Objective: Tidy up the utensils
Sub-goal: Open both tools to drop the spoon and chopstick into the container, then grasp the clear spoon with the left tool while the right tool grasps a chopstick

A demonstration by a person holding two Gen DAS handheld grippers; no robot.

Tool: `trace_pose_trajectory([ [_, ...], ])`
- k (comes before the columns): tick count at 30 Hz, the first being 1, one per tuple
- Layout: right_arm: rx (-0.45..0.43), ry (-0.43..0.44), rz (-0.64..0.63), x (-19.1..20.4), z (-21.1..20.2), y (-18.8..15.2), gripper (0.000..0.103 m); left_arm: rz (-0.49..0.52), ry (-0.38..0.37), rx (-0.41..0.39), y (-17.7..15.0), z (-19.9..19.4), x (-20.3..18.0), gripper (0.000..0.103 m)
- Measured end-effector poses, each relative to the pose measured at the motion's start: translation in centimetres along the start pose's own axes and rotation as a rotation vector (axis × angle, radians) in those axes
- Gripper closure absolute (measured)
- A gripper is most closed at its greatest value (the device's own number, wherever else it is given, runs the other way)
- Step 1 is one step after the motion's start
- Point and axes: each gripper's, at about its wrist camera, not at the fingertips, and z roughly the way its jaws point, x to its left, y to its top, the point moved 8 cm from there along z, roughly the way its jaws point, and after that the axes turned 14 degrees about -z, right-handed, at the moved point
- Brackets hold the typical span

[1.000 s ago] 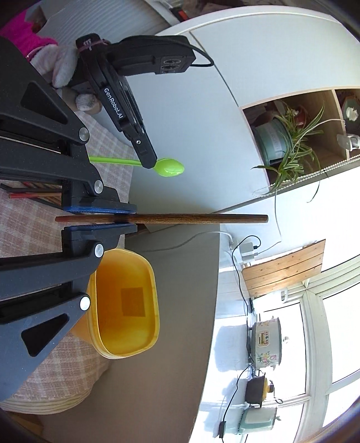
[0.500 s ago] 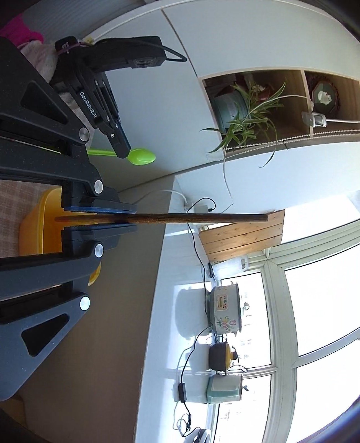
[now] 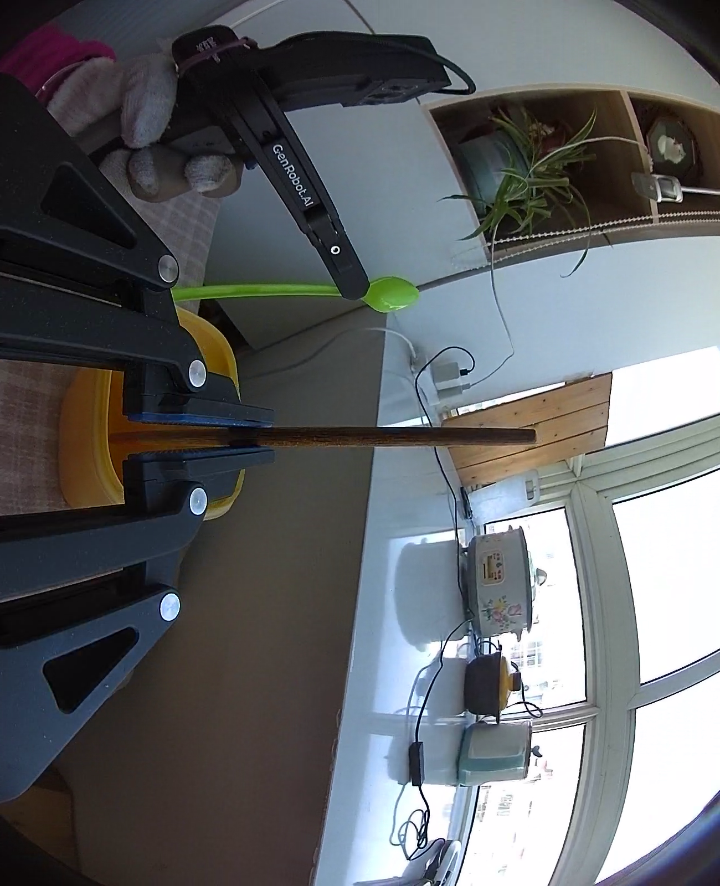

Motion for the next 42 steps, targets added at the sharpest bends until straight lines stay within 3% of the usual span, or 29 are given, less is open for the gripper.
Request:
trace_pose_trajectory([
  [15,0.046,0.011,0.015,0.4,0.2,-1.6,0.098,0.061,-0.003,0.045,-2.7,0.2,-0.1,0.101],
  [17,0.055,0.009,0.023,0.4,0.2,-1.7,0.098,0.063,-0.008,0.063,-3.2,0.0,0.0,0.097],
  [18,0.062,0.011,0.026,0.4,0.2,-1.8,0.098,0.062,-0.012,0.071,-3.5,-0.1,0.1,0.09],
  [20,0.076,0.016,0.023,0.7,0.2,-2.0,0.093,0.061,-0.023,0.084,-4.0,-0.5,0.2,0.079],
  [21,0.08,0.011,0.02,0.9,0.1,-2.2,0.08,0.065,-0.029,0.091,-4.2,-0.7,0.2,0.078],
  [22,0.083,-0.001,0.017,1.0,0.0,-2.3,0.061,0.072,-0.03,0.098,-4.5,-0.9,0.2,0.078],
  [24,0.07,-0.023,0.005,1.2,-0.3,-2.3,0.049,0.086,-0.018,0.096,-4.8,-1.3,0.4,0.078],
  [35,0.065,-0.065,-0.015,2.2,-1.2,-2.1,0.049,0.113,0.008,0.071,-4.8,-5.0,2.1,0.078],
  [39,0.041,-0.105,-0.037,2.4,-2.3,-1.7,0.036,0.111,0.023,0.068,-5.0,-6.3,3.5,0.078],
  [42,0.012,-0.104,-0.046,3.0,-3.4,-1.3,0.035,0.114,0.055,0.08,-5.7,-7.2,4.9,0.078],
])
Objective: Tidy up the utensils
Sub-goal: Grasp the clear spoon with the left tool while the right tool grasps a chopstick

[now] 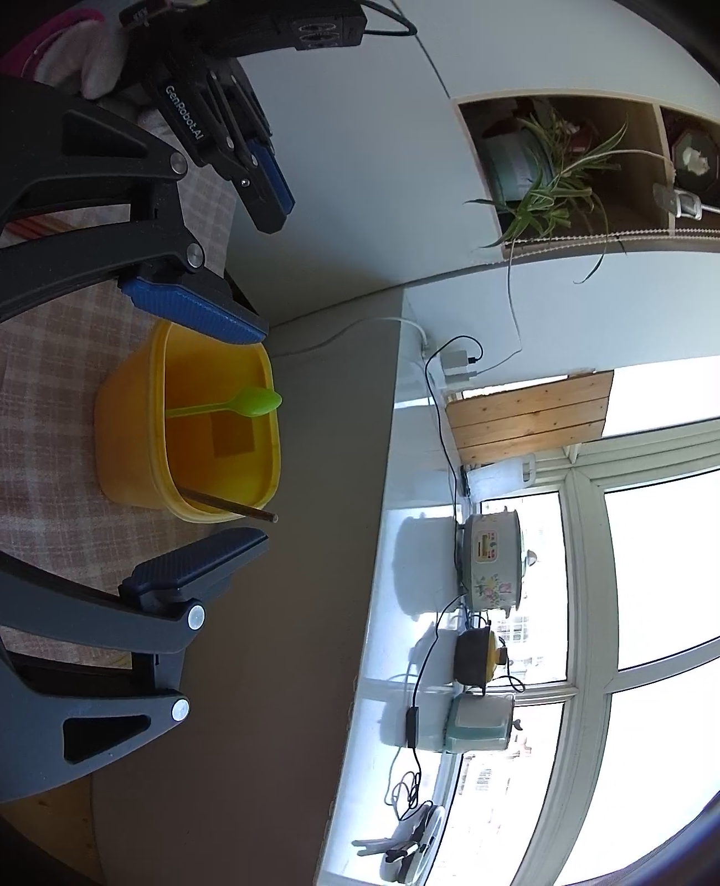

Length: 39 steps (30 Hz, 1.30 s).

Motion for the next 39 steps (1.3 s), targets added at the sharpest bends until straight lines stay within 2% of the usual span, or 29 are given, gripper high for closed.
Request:
trace_pose_trajectory([
  [2,-0.016,0.012,-0.006,0.6,-0.8,0.1,0.035,0.002,0.025,0.019,-0.8,-0.4,1.2,0.076],
  [4,-0.028,0.025,-0.017,1.4,-1.4,0.1,0.035,0.005,0.05,0.042,-1.9,-1.0,2.4,0.071],
  [9,-0.026,0.081,-0.055,3.8,-2.2,-0.7,0.035,0.009,0.126,0.094,-4.4,-2.2,5.8,0.071],
  [15,0.033,0.171,-0.087,6.9,-0.9,-3.2,0.035,-0.065,0.21,0.169,-7.1,-2.9,11.0,0.071],
  [18,0.08,0.225,-0.105,8.5,0.2,-4.6,0.035,-0.11,0.219,0.206,-8.3,-3.2,12.7,0.071],
  [22,0.143,0.304,-0.151,11.2,1.9,-6.4,0.035,-0.105,0.24,0.27,-10.3,-2.7,13.9,0.071],
  [25,0.193,0.354,-0.188,13.0,3.2,-7.6,0.043,-0.1,0.229,0.335,-12.1,-2.1,14.0,0.071],
  [28,0.252,0.402,-0.214,14.7,4.6,-8.8,0.056,-0.07,0.232,0.396,-13.7,-1.4,13.9,0.071],
  [31,0.306,0.431,-0.242,15.9,6.2,-9.7,0.062,-0.042,0.248,0.437,-14.8,-1.1,14.0,0.071],
  [36,0.366,0.469,-0.282,17.7,7.9,-10.5,0.066,0.004,0.266,0.515,-16.4,-0.1,14.3,0.071],
  [39,0.396,0.488,-0.298,18.7,8.9,-10.8,0.069,0.027,0.276,0.567,-17.1,0.6,14.7,0.08],
])
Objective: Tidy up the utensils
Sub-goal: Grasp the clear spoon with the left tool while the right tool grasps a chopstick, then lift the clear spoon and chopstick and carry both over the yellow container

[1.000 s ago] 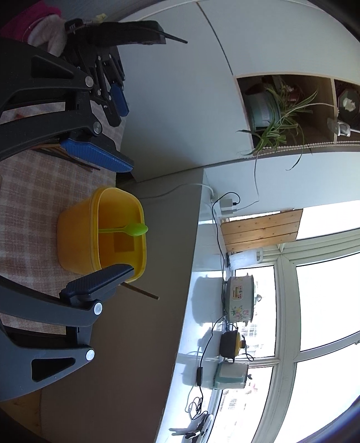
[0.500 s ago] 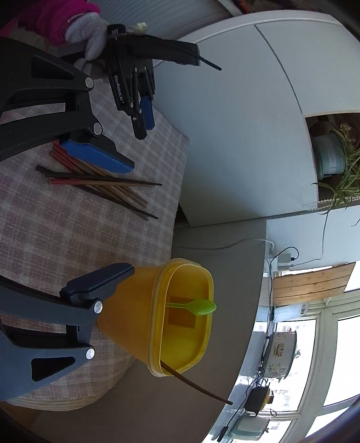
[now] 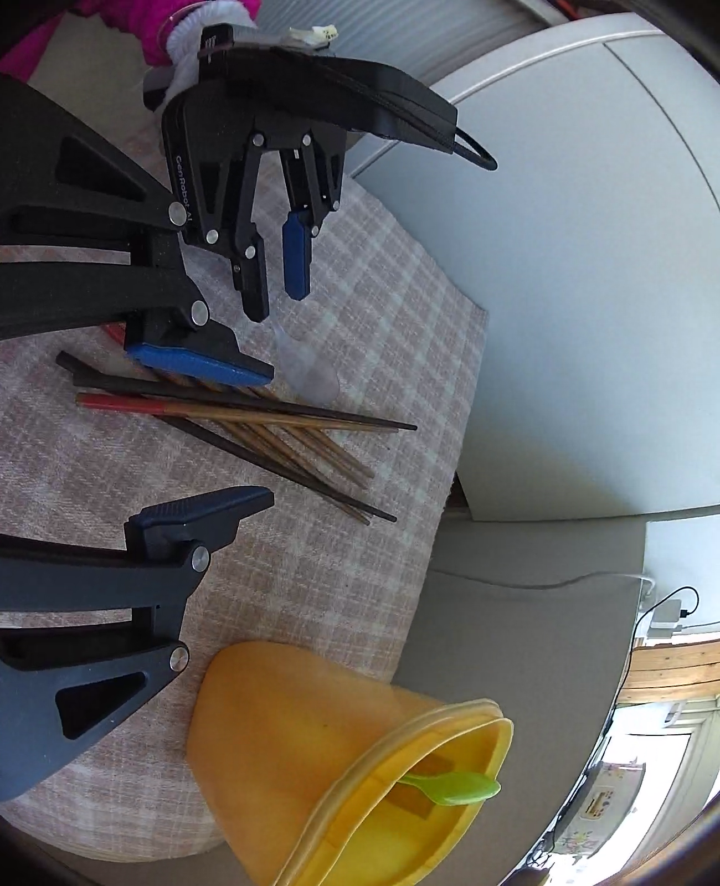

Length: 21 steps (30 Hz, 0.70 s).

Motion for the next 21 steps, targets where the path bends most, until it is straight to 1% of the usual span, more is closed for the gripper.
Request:
trace_pose_trajectory([
  [2,0.019,0.013,-0.007,0.2,0.8,0.4,0.072,0.023,-0.002,0.016,0.0,0.6,-0.1,0.081],
  [3,0.026,0.019,-0.01,0.3,1.1,0.5,0.072,0.034,0.0,0.019,0.2,0.7,-0.2,0.084],
  [4,0.034,0.024,-0.013,0.3,1.4,0.6,0.073,0.038,0.003,0.022,0.4,0.8,-0.2,0.089],
  [6,0.056,0.031,-0.014,0.2,1.9,0.8,0.075,0.035,0.006,0.026,0.6,1.0,0.0,0.095],
  [7,0.067,0.04,-0.013,0.2,2.3,1.0,0.076,0.028,-0.001,0.028,0.7,1.1,0.2,0.096],
  [11,0.112,0.063,-0.014,0.2,3.7,1.6,0.08,-0.008,-0.017,0.025,0.9,0.6,1.0,0.097],
  [16,0.184,0.097,0.002,0.2,6.4,2.0,0.091,-0.027,-0.02,0.016,0.6,0.0,1.9,0.097],
  [18,0.205,0.104,-0.004,0.3,7.4,2.1,0.092,-0.037,-0.02,0.012,0.4,-0.2,2.4,0.097],
  [21,0.232,0.087,-0.02,0.2,8.7,2.3,0.093,-0.054,-0.023,0.01,0.2,-0.7,3.2,0.097],
])
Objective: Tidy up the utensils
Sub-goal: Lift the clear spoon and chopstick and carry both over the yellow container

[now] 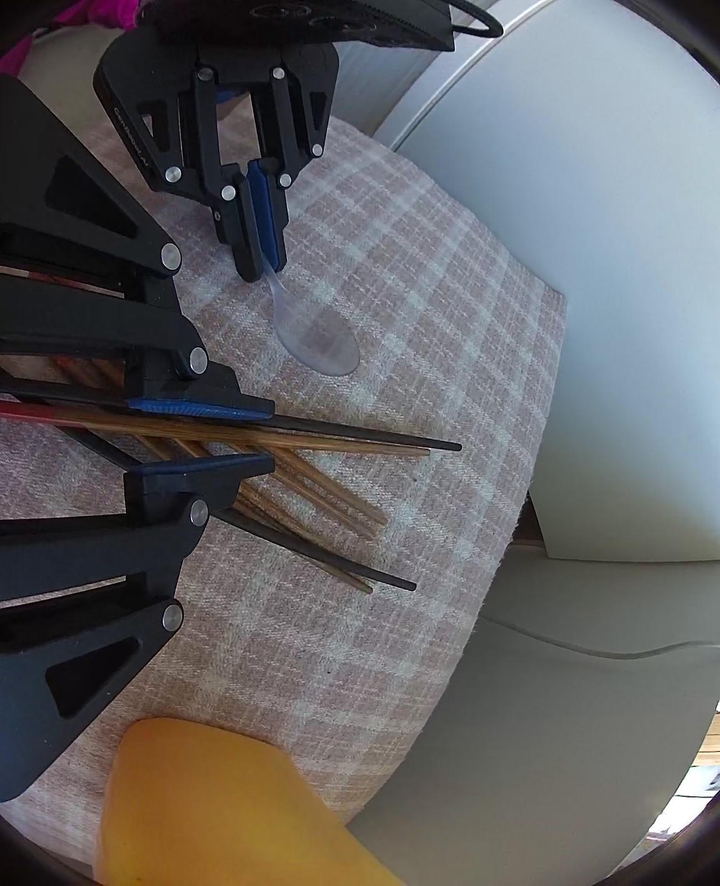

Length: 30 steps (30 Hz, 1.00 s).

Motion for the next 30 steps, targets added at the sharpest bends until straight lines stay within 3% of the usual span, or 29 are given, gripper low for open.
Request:
trace_pose_trajectory([
  [13,0.052,-0.042,-0.066,0.4,1.9,1.3,0.097,-0.032,-0.004,-0.007,-0.4,-1.7,1.9,0.098],
  [20,0.049,-0.016,-0.026,0.2,1.9,1.1,0.098,-0.068,-0.013,-0.02,-0.2,-2.4,2.7,0.098],
  [30,-0.05,0.03,0.043,-0.3,-1.1,1.1,0.098,-0.113,-0.059,-0.076,1.3,-5.9,3.8,0.098],
])
